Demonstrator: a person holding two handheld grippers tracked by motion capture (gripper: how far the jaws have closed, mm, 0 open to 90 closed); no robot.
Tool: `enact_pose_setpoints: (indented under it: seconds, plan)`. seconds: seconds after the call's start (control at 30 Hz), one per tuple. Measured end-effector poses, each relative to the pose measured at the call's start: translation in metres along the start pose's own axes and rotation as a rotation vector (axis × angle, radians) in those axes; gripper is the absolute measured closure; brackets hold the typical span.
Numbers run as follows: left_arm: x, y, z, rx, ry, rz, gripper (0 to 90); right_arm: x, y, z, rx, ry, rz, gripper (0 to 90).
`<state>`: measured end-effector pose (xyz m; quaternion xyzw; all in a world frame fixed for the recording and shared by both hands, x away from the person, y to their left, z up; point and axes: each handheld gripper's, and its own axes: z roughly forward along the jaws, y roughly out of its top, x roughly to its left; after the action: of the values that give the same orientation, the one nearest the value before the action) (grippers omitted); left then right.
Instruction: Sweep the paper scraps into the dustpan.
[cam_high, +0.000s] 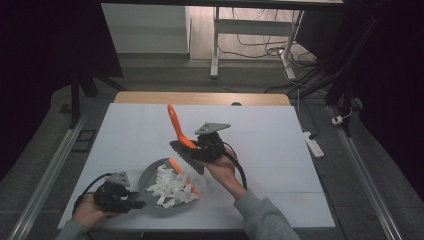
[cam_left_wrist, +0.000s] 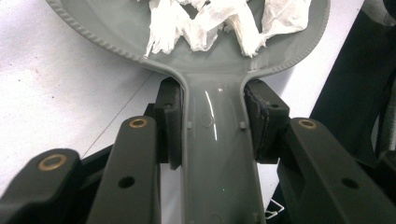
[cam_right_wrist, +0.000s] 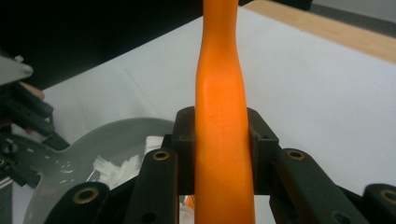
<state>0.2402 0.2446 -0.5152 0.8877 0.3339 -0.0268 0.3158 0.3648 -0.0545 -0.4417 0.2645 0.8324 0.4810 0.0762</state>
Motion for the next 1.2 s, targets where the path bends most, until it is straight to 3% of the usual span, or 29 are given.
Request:
enact_pose_setpoints:
  seconds: [0.17,0.47,0.57,0.7,0.83,1.03,1.13,1.2]
  plan:
    - [0.000,0.000,0.000,-0.001,-0.002,-0.001,61.5,-0.011,-0.005,-0.005,-0.007,-0.020,0.017,70.3]
    - [-0.001,0.000,0.001,0.001,-0.007,0.010,61.5,-0.030,-0.026,0.002,0.072,-0.090,0.035,70.3]
    - [-0.001,0.000,0.001,0.000,-0.009,0.008,61.5,-0.034,-0.028,0.003,0.043,-0.047,0.085,70.3]
    - [-0.001,0.000,0.001,0.000,-0.010,0.008,61.5,-0.035,-0.020,-0.009,-0.026,-0.023,0.097,70.3]
    - [-0.001,0.000,0.001,0.002,-0.009,0.009,61.4,-0.041,-0.019,-0.021,-0.049,-0.041,0.110,70.3]
    - [-0.001,0.001,0.001,0.001,-0.007,0.009,61.4,-0.055,-0.034,-0.021,0.058,-0.198,0.061,70.3]
    - [-0.001,0.001,0.001,0.001,-0.007,0.008,61.5,-0.062,-0.044,-0.013,0.105,-0.208,0.087,70.3]
    - [-0.001,0.001,0.001,0.001,-0.009,0.009,61.5,-0.061,-0.046,-0.010,0.114,-0.191,0.095,70.3]
